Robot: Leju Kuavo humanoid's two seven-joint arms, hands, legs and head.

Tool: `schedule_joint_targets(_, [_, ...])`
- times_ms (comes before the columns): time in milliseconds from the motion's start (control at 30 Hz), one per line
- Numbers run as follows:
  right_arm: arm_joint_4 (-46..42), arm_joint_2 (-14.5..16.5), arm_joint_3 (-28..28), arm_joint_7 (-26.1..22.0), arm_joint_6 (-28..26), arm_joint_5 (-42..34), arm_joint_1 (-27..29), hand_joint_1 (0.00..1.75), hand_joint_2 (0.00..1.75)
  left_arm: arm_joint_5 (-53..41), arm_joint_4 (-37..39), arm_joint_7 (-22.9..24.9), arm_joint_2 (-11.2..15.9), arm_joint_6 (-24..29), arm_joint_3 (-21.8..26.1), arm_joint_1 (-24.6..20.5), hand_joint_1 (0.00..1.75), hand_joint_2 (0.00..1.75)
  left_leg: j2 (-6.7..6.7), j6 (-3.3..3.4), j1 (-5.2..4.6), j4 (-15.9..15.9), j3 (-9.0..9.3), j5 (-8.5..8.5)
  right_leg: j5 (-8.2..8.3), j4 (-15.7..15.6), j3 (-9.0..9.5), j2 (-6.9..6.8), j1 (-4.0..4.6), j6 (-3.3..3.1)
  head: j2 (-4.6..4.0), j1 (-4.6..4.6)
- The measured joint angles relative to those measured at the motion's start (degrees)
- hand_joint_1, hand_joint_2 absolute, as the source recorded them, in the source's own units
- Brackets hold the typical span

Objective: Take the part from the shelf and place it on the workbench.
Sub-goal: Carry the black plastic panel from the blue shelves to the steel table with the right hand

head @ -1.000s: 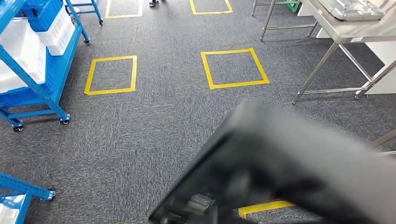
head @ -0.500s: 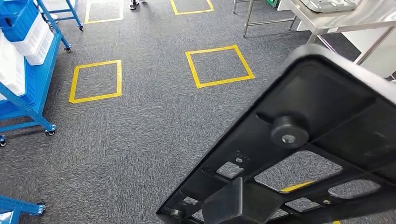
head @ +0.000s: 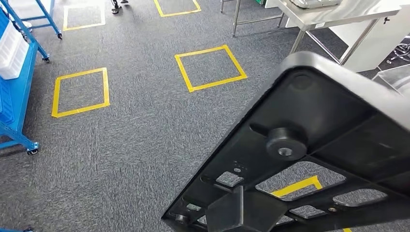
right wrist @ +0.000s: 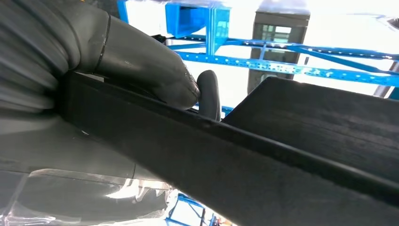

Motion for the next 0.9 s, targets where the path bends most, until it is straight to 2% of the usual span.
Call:
schedule_joint_targets(67, [0.2,0.0,-0.7,0.1,0.4,0.0,-0.4,1.75,1.75,-0.1,0.0,0.2,0.0,-0.1,0.0,-0.1,0.0,1.75,0.72,0.75,0.07,-0.5,0.15,0.35,-1.45,2.1,-0.99,-1.22,-0.05,0.58,0.0,0.01])
schedule_joint_targets(133, [0.4,0.1,-1.2,0.1,0.5,0.0,-0.7,1.75,1.75,-0.3,0.0,0.7,0.0,-0.2,0.0,0.1,0.0,1.75,1.57,1.19,-0.03,-0.6,0.19,0.43,-4.79,8.4,-4.04,-2.95,-0.18,1.07,0.0,0.01])
schedule_joint_targets(167, [0.6,0.1,-1.4,0.1,0.5,0.2,-0.7,1.75,1.75,-0.5,0.0,1.1,0.0,-0.3,-0.1,0.3,0.0,1.75,2.04,1.31,-0.12,-0.6,0.16,0.39,-6.3,12.1,-5.91,-3.31,-0.3,1.28,0.0,0.01])
schedule_joint_targets(200, [0.7,0.1,-1.6,0.1,0.4,0.4,-0.6,1.75,1.75,-0.7,0.0,1.6,0.0,-0.3,-0.1,0.5,0.0,1.75,2.48,1.34,-0.21,-0.6,0.16,0.34,-6.95,14.7,-7.23,-3.47,-0.41,1.41,0.0,0.01])
schedule_joint_targets(233, [0.7,0.1,-1.7,0.2,0.2,0.7,-0.4,1.75,1.75,-1.0,0.0,2.3,0.0,-0.4,-0.2,0.7,0.0,1.75,2.9,1.36,-0.27,-0.6,0.18,0.27,-6.6,15.4,-7.65,-3.59,-0.49,1.48,0.0,0.01])
schedule_joint_targets(267, [0.8,0.1,-1.8,0.3,-0.1,1.0,0.0,1.75,1.75,-1.5,0.0,3.2,0.0,-0.6,-0.2,0.7,0.0,1.75,3.24,1.35,-0.31,-0.6,0.25,0.2,-5.25,13.9,-6.94,-3.8,-0.53,1.45,0.0,0.01])
schedule_joint_targets(333, [0.4,0.1,-2.1,0.4,-1.0,1.5,1.1,1.75,1.75,-2.3,0.0,4.7,0.0,-0.8,-0.3,0.7,0.0,1.75,3.73,1.17,-0.37,-0.6,0.53,0.0,-1.68,6.5,-3.11,-5.27,-0.37,1.03,0.0,0.01])
schedule_joint_targets(400, [-0.4,0.0,-2.3,0.3,-2.0,1.8,2.3,1.75,1.75,-2.9,0.0,5.8,0.1,-1.1,-0.3,0.7,0.0,1.75,4.16,0.7,-0.57,-0.5,0.78,-0.28,-0.05,0.8,-0.24,-6.8,0.16,0.34,0.0,0.01])
schedule_joint_targets(433, [-0.8,-0.2,-2.3,0.3,-2.4,1.9,2.9,1.75,1.75,-3.0,0.0,6.1,0.1,-1.2,-0.3,0.7,0.0,1.75,4.46,0.42,-0.64,-0.5,0.86,-0.41,-0.08,-0.2,0.16,-7.03,0.41,0.03,0.0,0.01])
schedule_joint_targets(500, [-1.3,-0.8,-2.4,0.1,-2.8,1.8,3.8,1.75,1.75,-3.1,0.0,6.3,0.1,-1.3,-0.3,0.7,0.0,1.75,5.15,-0.22,-0.7,-0.6,1.09,-0.66,0.01,-0.4,0.14,-6.04,0.47,-0.53,0.0,0.01])
schedule_joint_targets(567, [-1.6,-1.3,-2.4,-0.1,-2.9,1.7,4.3,1.75,1.75,-3.2,0.0,6.3,0.1,-1.3,-0.3,0.7,0.0,1.75,4.68,-0.82,-0.59,0.7,0.83,-1.8,0.25,-0.8,0.41,-5.21,0.17,-1.12,0.0,0.0])
schedule_joint_targets(600, [-1.7,-1.4,-2.4,-0.2,-2.9,1.6,4.4,1.75,1.75,-3.1,0.0,6.3,0.1,-1.3,-0.3,0.6,0.0,1.75,4.05,-1.07,-0.53,2.9,-0.05,-3.2,0.37,-1.1,0.57,-4.87,0.0,-1.42,0.0,0.0])
schedule_joint_targets(667, [-1.7,-1.6,-2.4,-0.4,-2.9,1.6,4.5,1.75,1.75,-3.1,0.0,6.3,0.2,-1.3,-0.3,0.4,0.0,1.75,2.92,-1.35,-0.4,10.2,-3.2,-6.9,0.36,-1.1,0.64,-4.26,-0.01,-1.75,0.0,0.0])
schedule_joint_targets(700, [-1.7,-1.7,-2.4,-0.4,-2.9,1.6,4.6,1.75,1.75,-3.1,0.0,6.2,0.2,-1.3,-0.3,0.2,0.0,1.75,2.7,-1.46,-0.38,13.6,-4.65,-8.19,0.35,-1.1,0.67,-3.89,0.01,-1.81,0.0,0.0])
schedule_joint_targets(733, [-1.7,-1.8,-2.4,-0.4,-2.9,1.6,4.6,1.75,1.75,-3.1,0.0,6.2,0.3,-1.3,-0.3,0.1,0.0,1.75,2.61,-1.53,-0.36,15.4,-5.36,-8.45,0.33,-1.1,0.72,-3.49,0.02,-1.83,0.0,0.0])
schedule_joint_targets(767, [-1.7,-1.8,-2.4,-0.4,-2.9,1.6,4.7,1.75,1.75,-3.1,0.0,6.2,0.3,-1.3,-0.3,0.0,0.0,1.75,2.56,-1.55,-0.31,15.1,-5.07,-7.57,0.31,-1.0,0.79,-3.03,0.01,-1.81,0.0,0.01])
schedule_joint_targets(800, [-1.7,-1.9,-2.4,-0.4,-2.9,1.6,4.7,1.75,1.75,-3.1,0.0,6.3,0.3,-1.3,-0.3,0.1,0.0,1.75,2.44,-1.52,-0.23,12.6,-3.83,-5.72,0.26,-0.9,0.87,-2.52,0.0,-1.74,0.0,0.0])
schedule_joint_targets(867, [-1.7,-1.9,-2.4,-0.5,-2.9,1.4,4.7,1.75,1.75,-3.1,0.0,6.2,0.3,-1.3,-0.3,0.4,0.0,1.75,1.2,-1.33,-0.01,5.0,-0.5,-1.97,0.08,-0.5,0.8,-1.55,0.08,-1.39,0.0,0.01])
schedule_joint_targets(900, [-1.7,-2.1,-2.4,-0.6,-2.9,1.1,4.6,1.75,1.75,-3.0,0.0,5.7,0.3,-1.2,-0.3,0.6,0.0,1.75,0.49,-1.15,0.07,2.1,0.69,-1.13,0.05,-0.3,0.56,-1.14,0.12,-1.11,0.0,0.01])
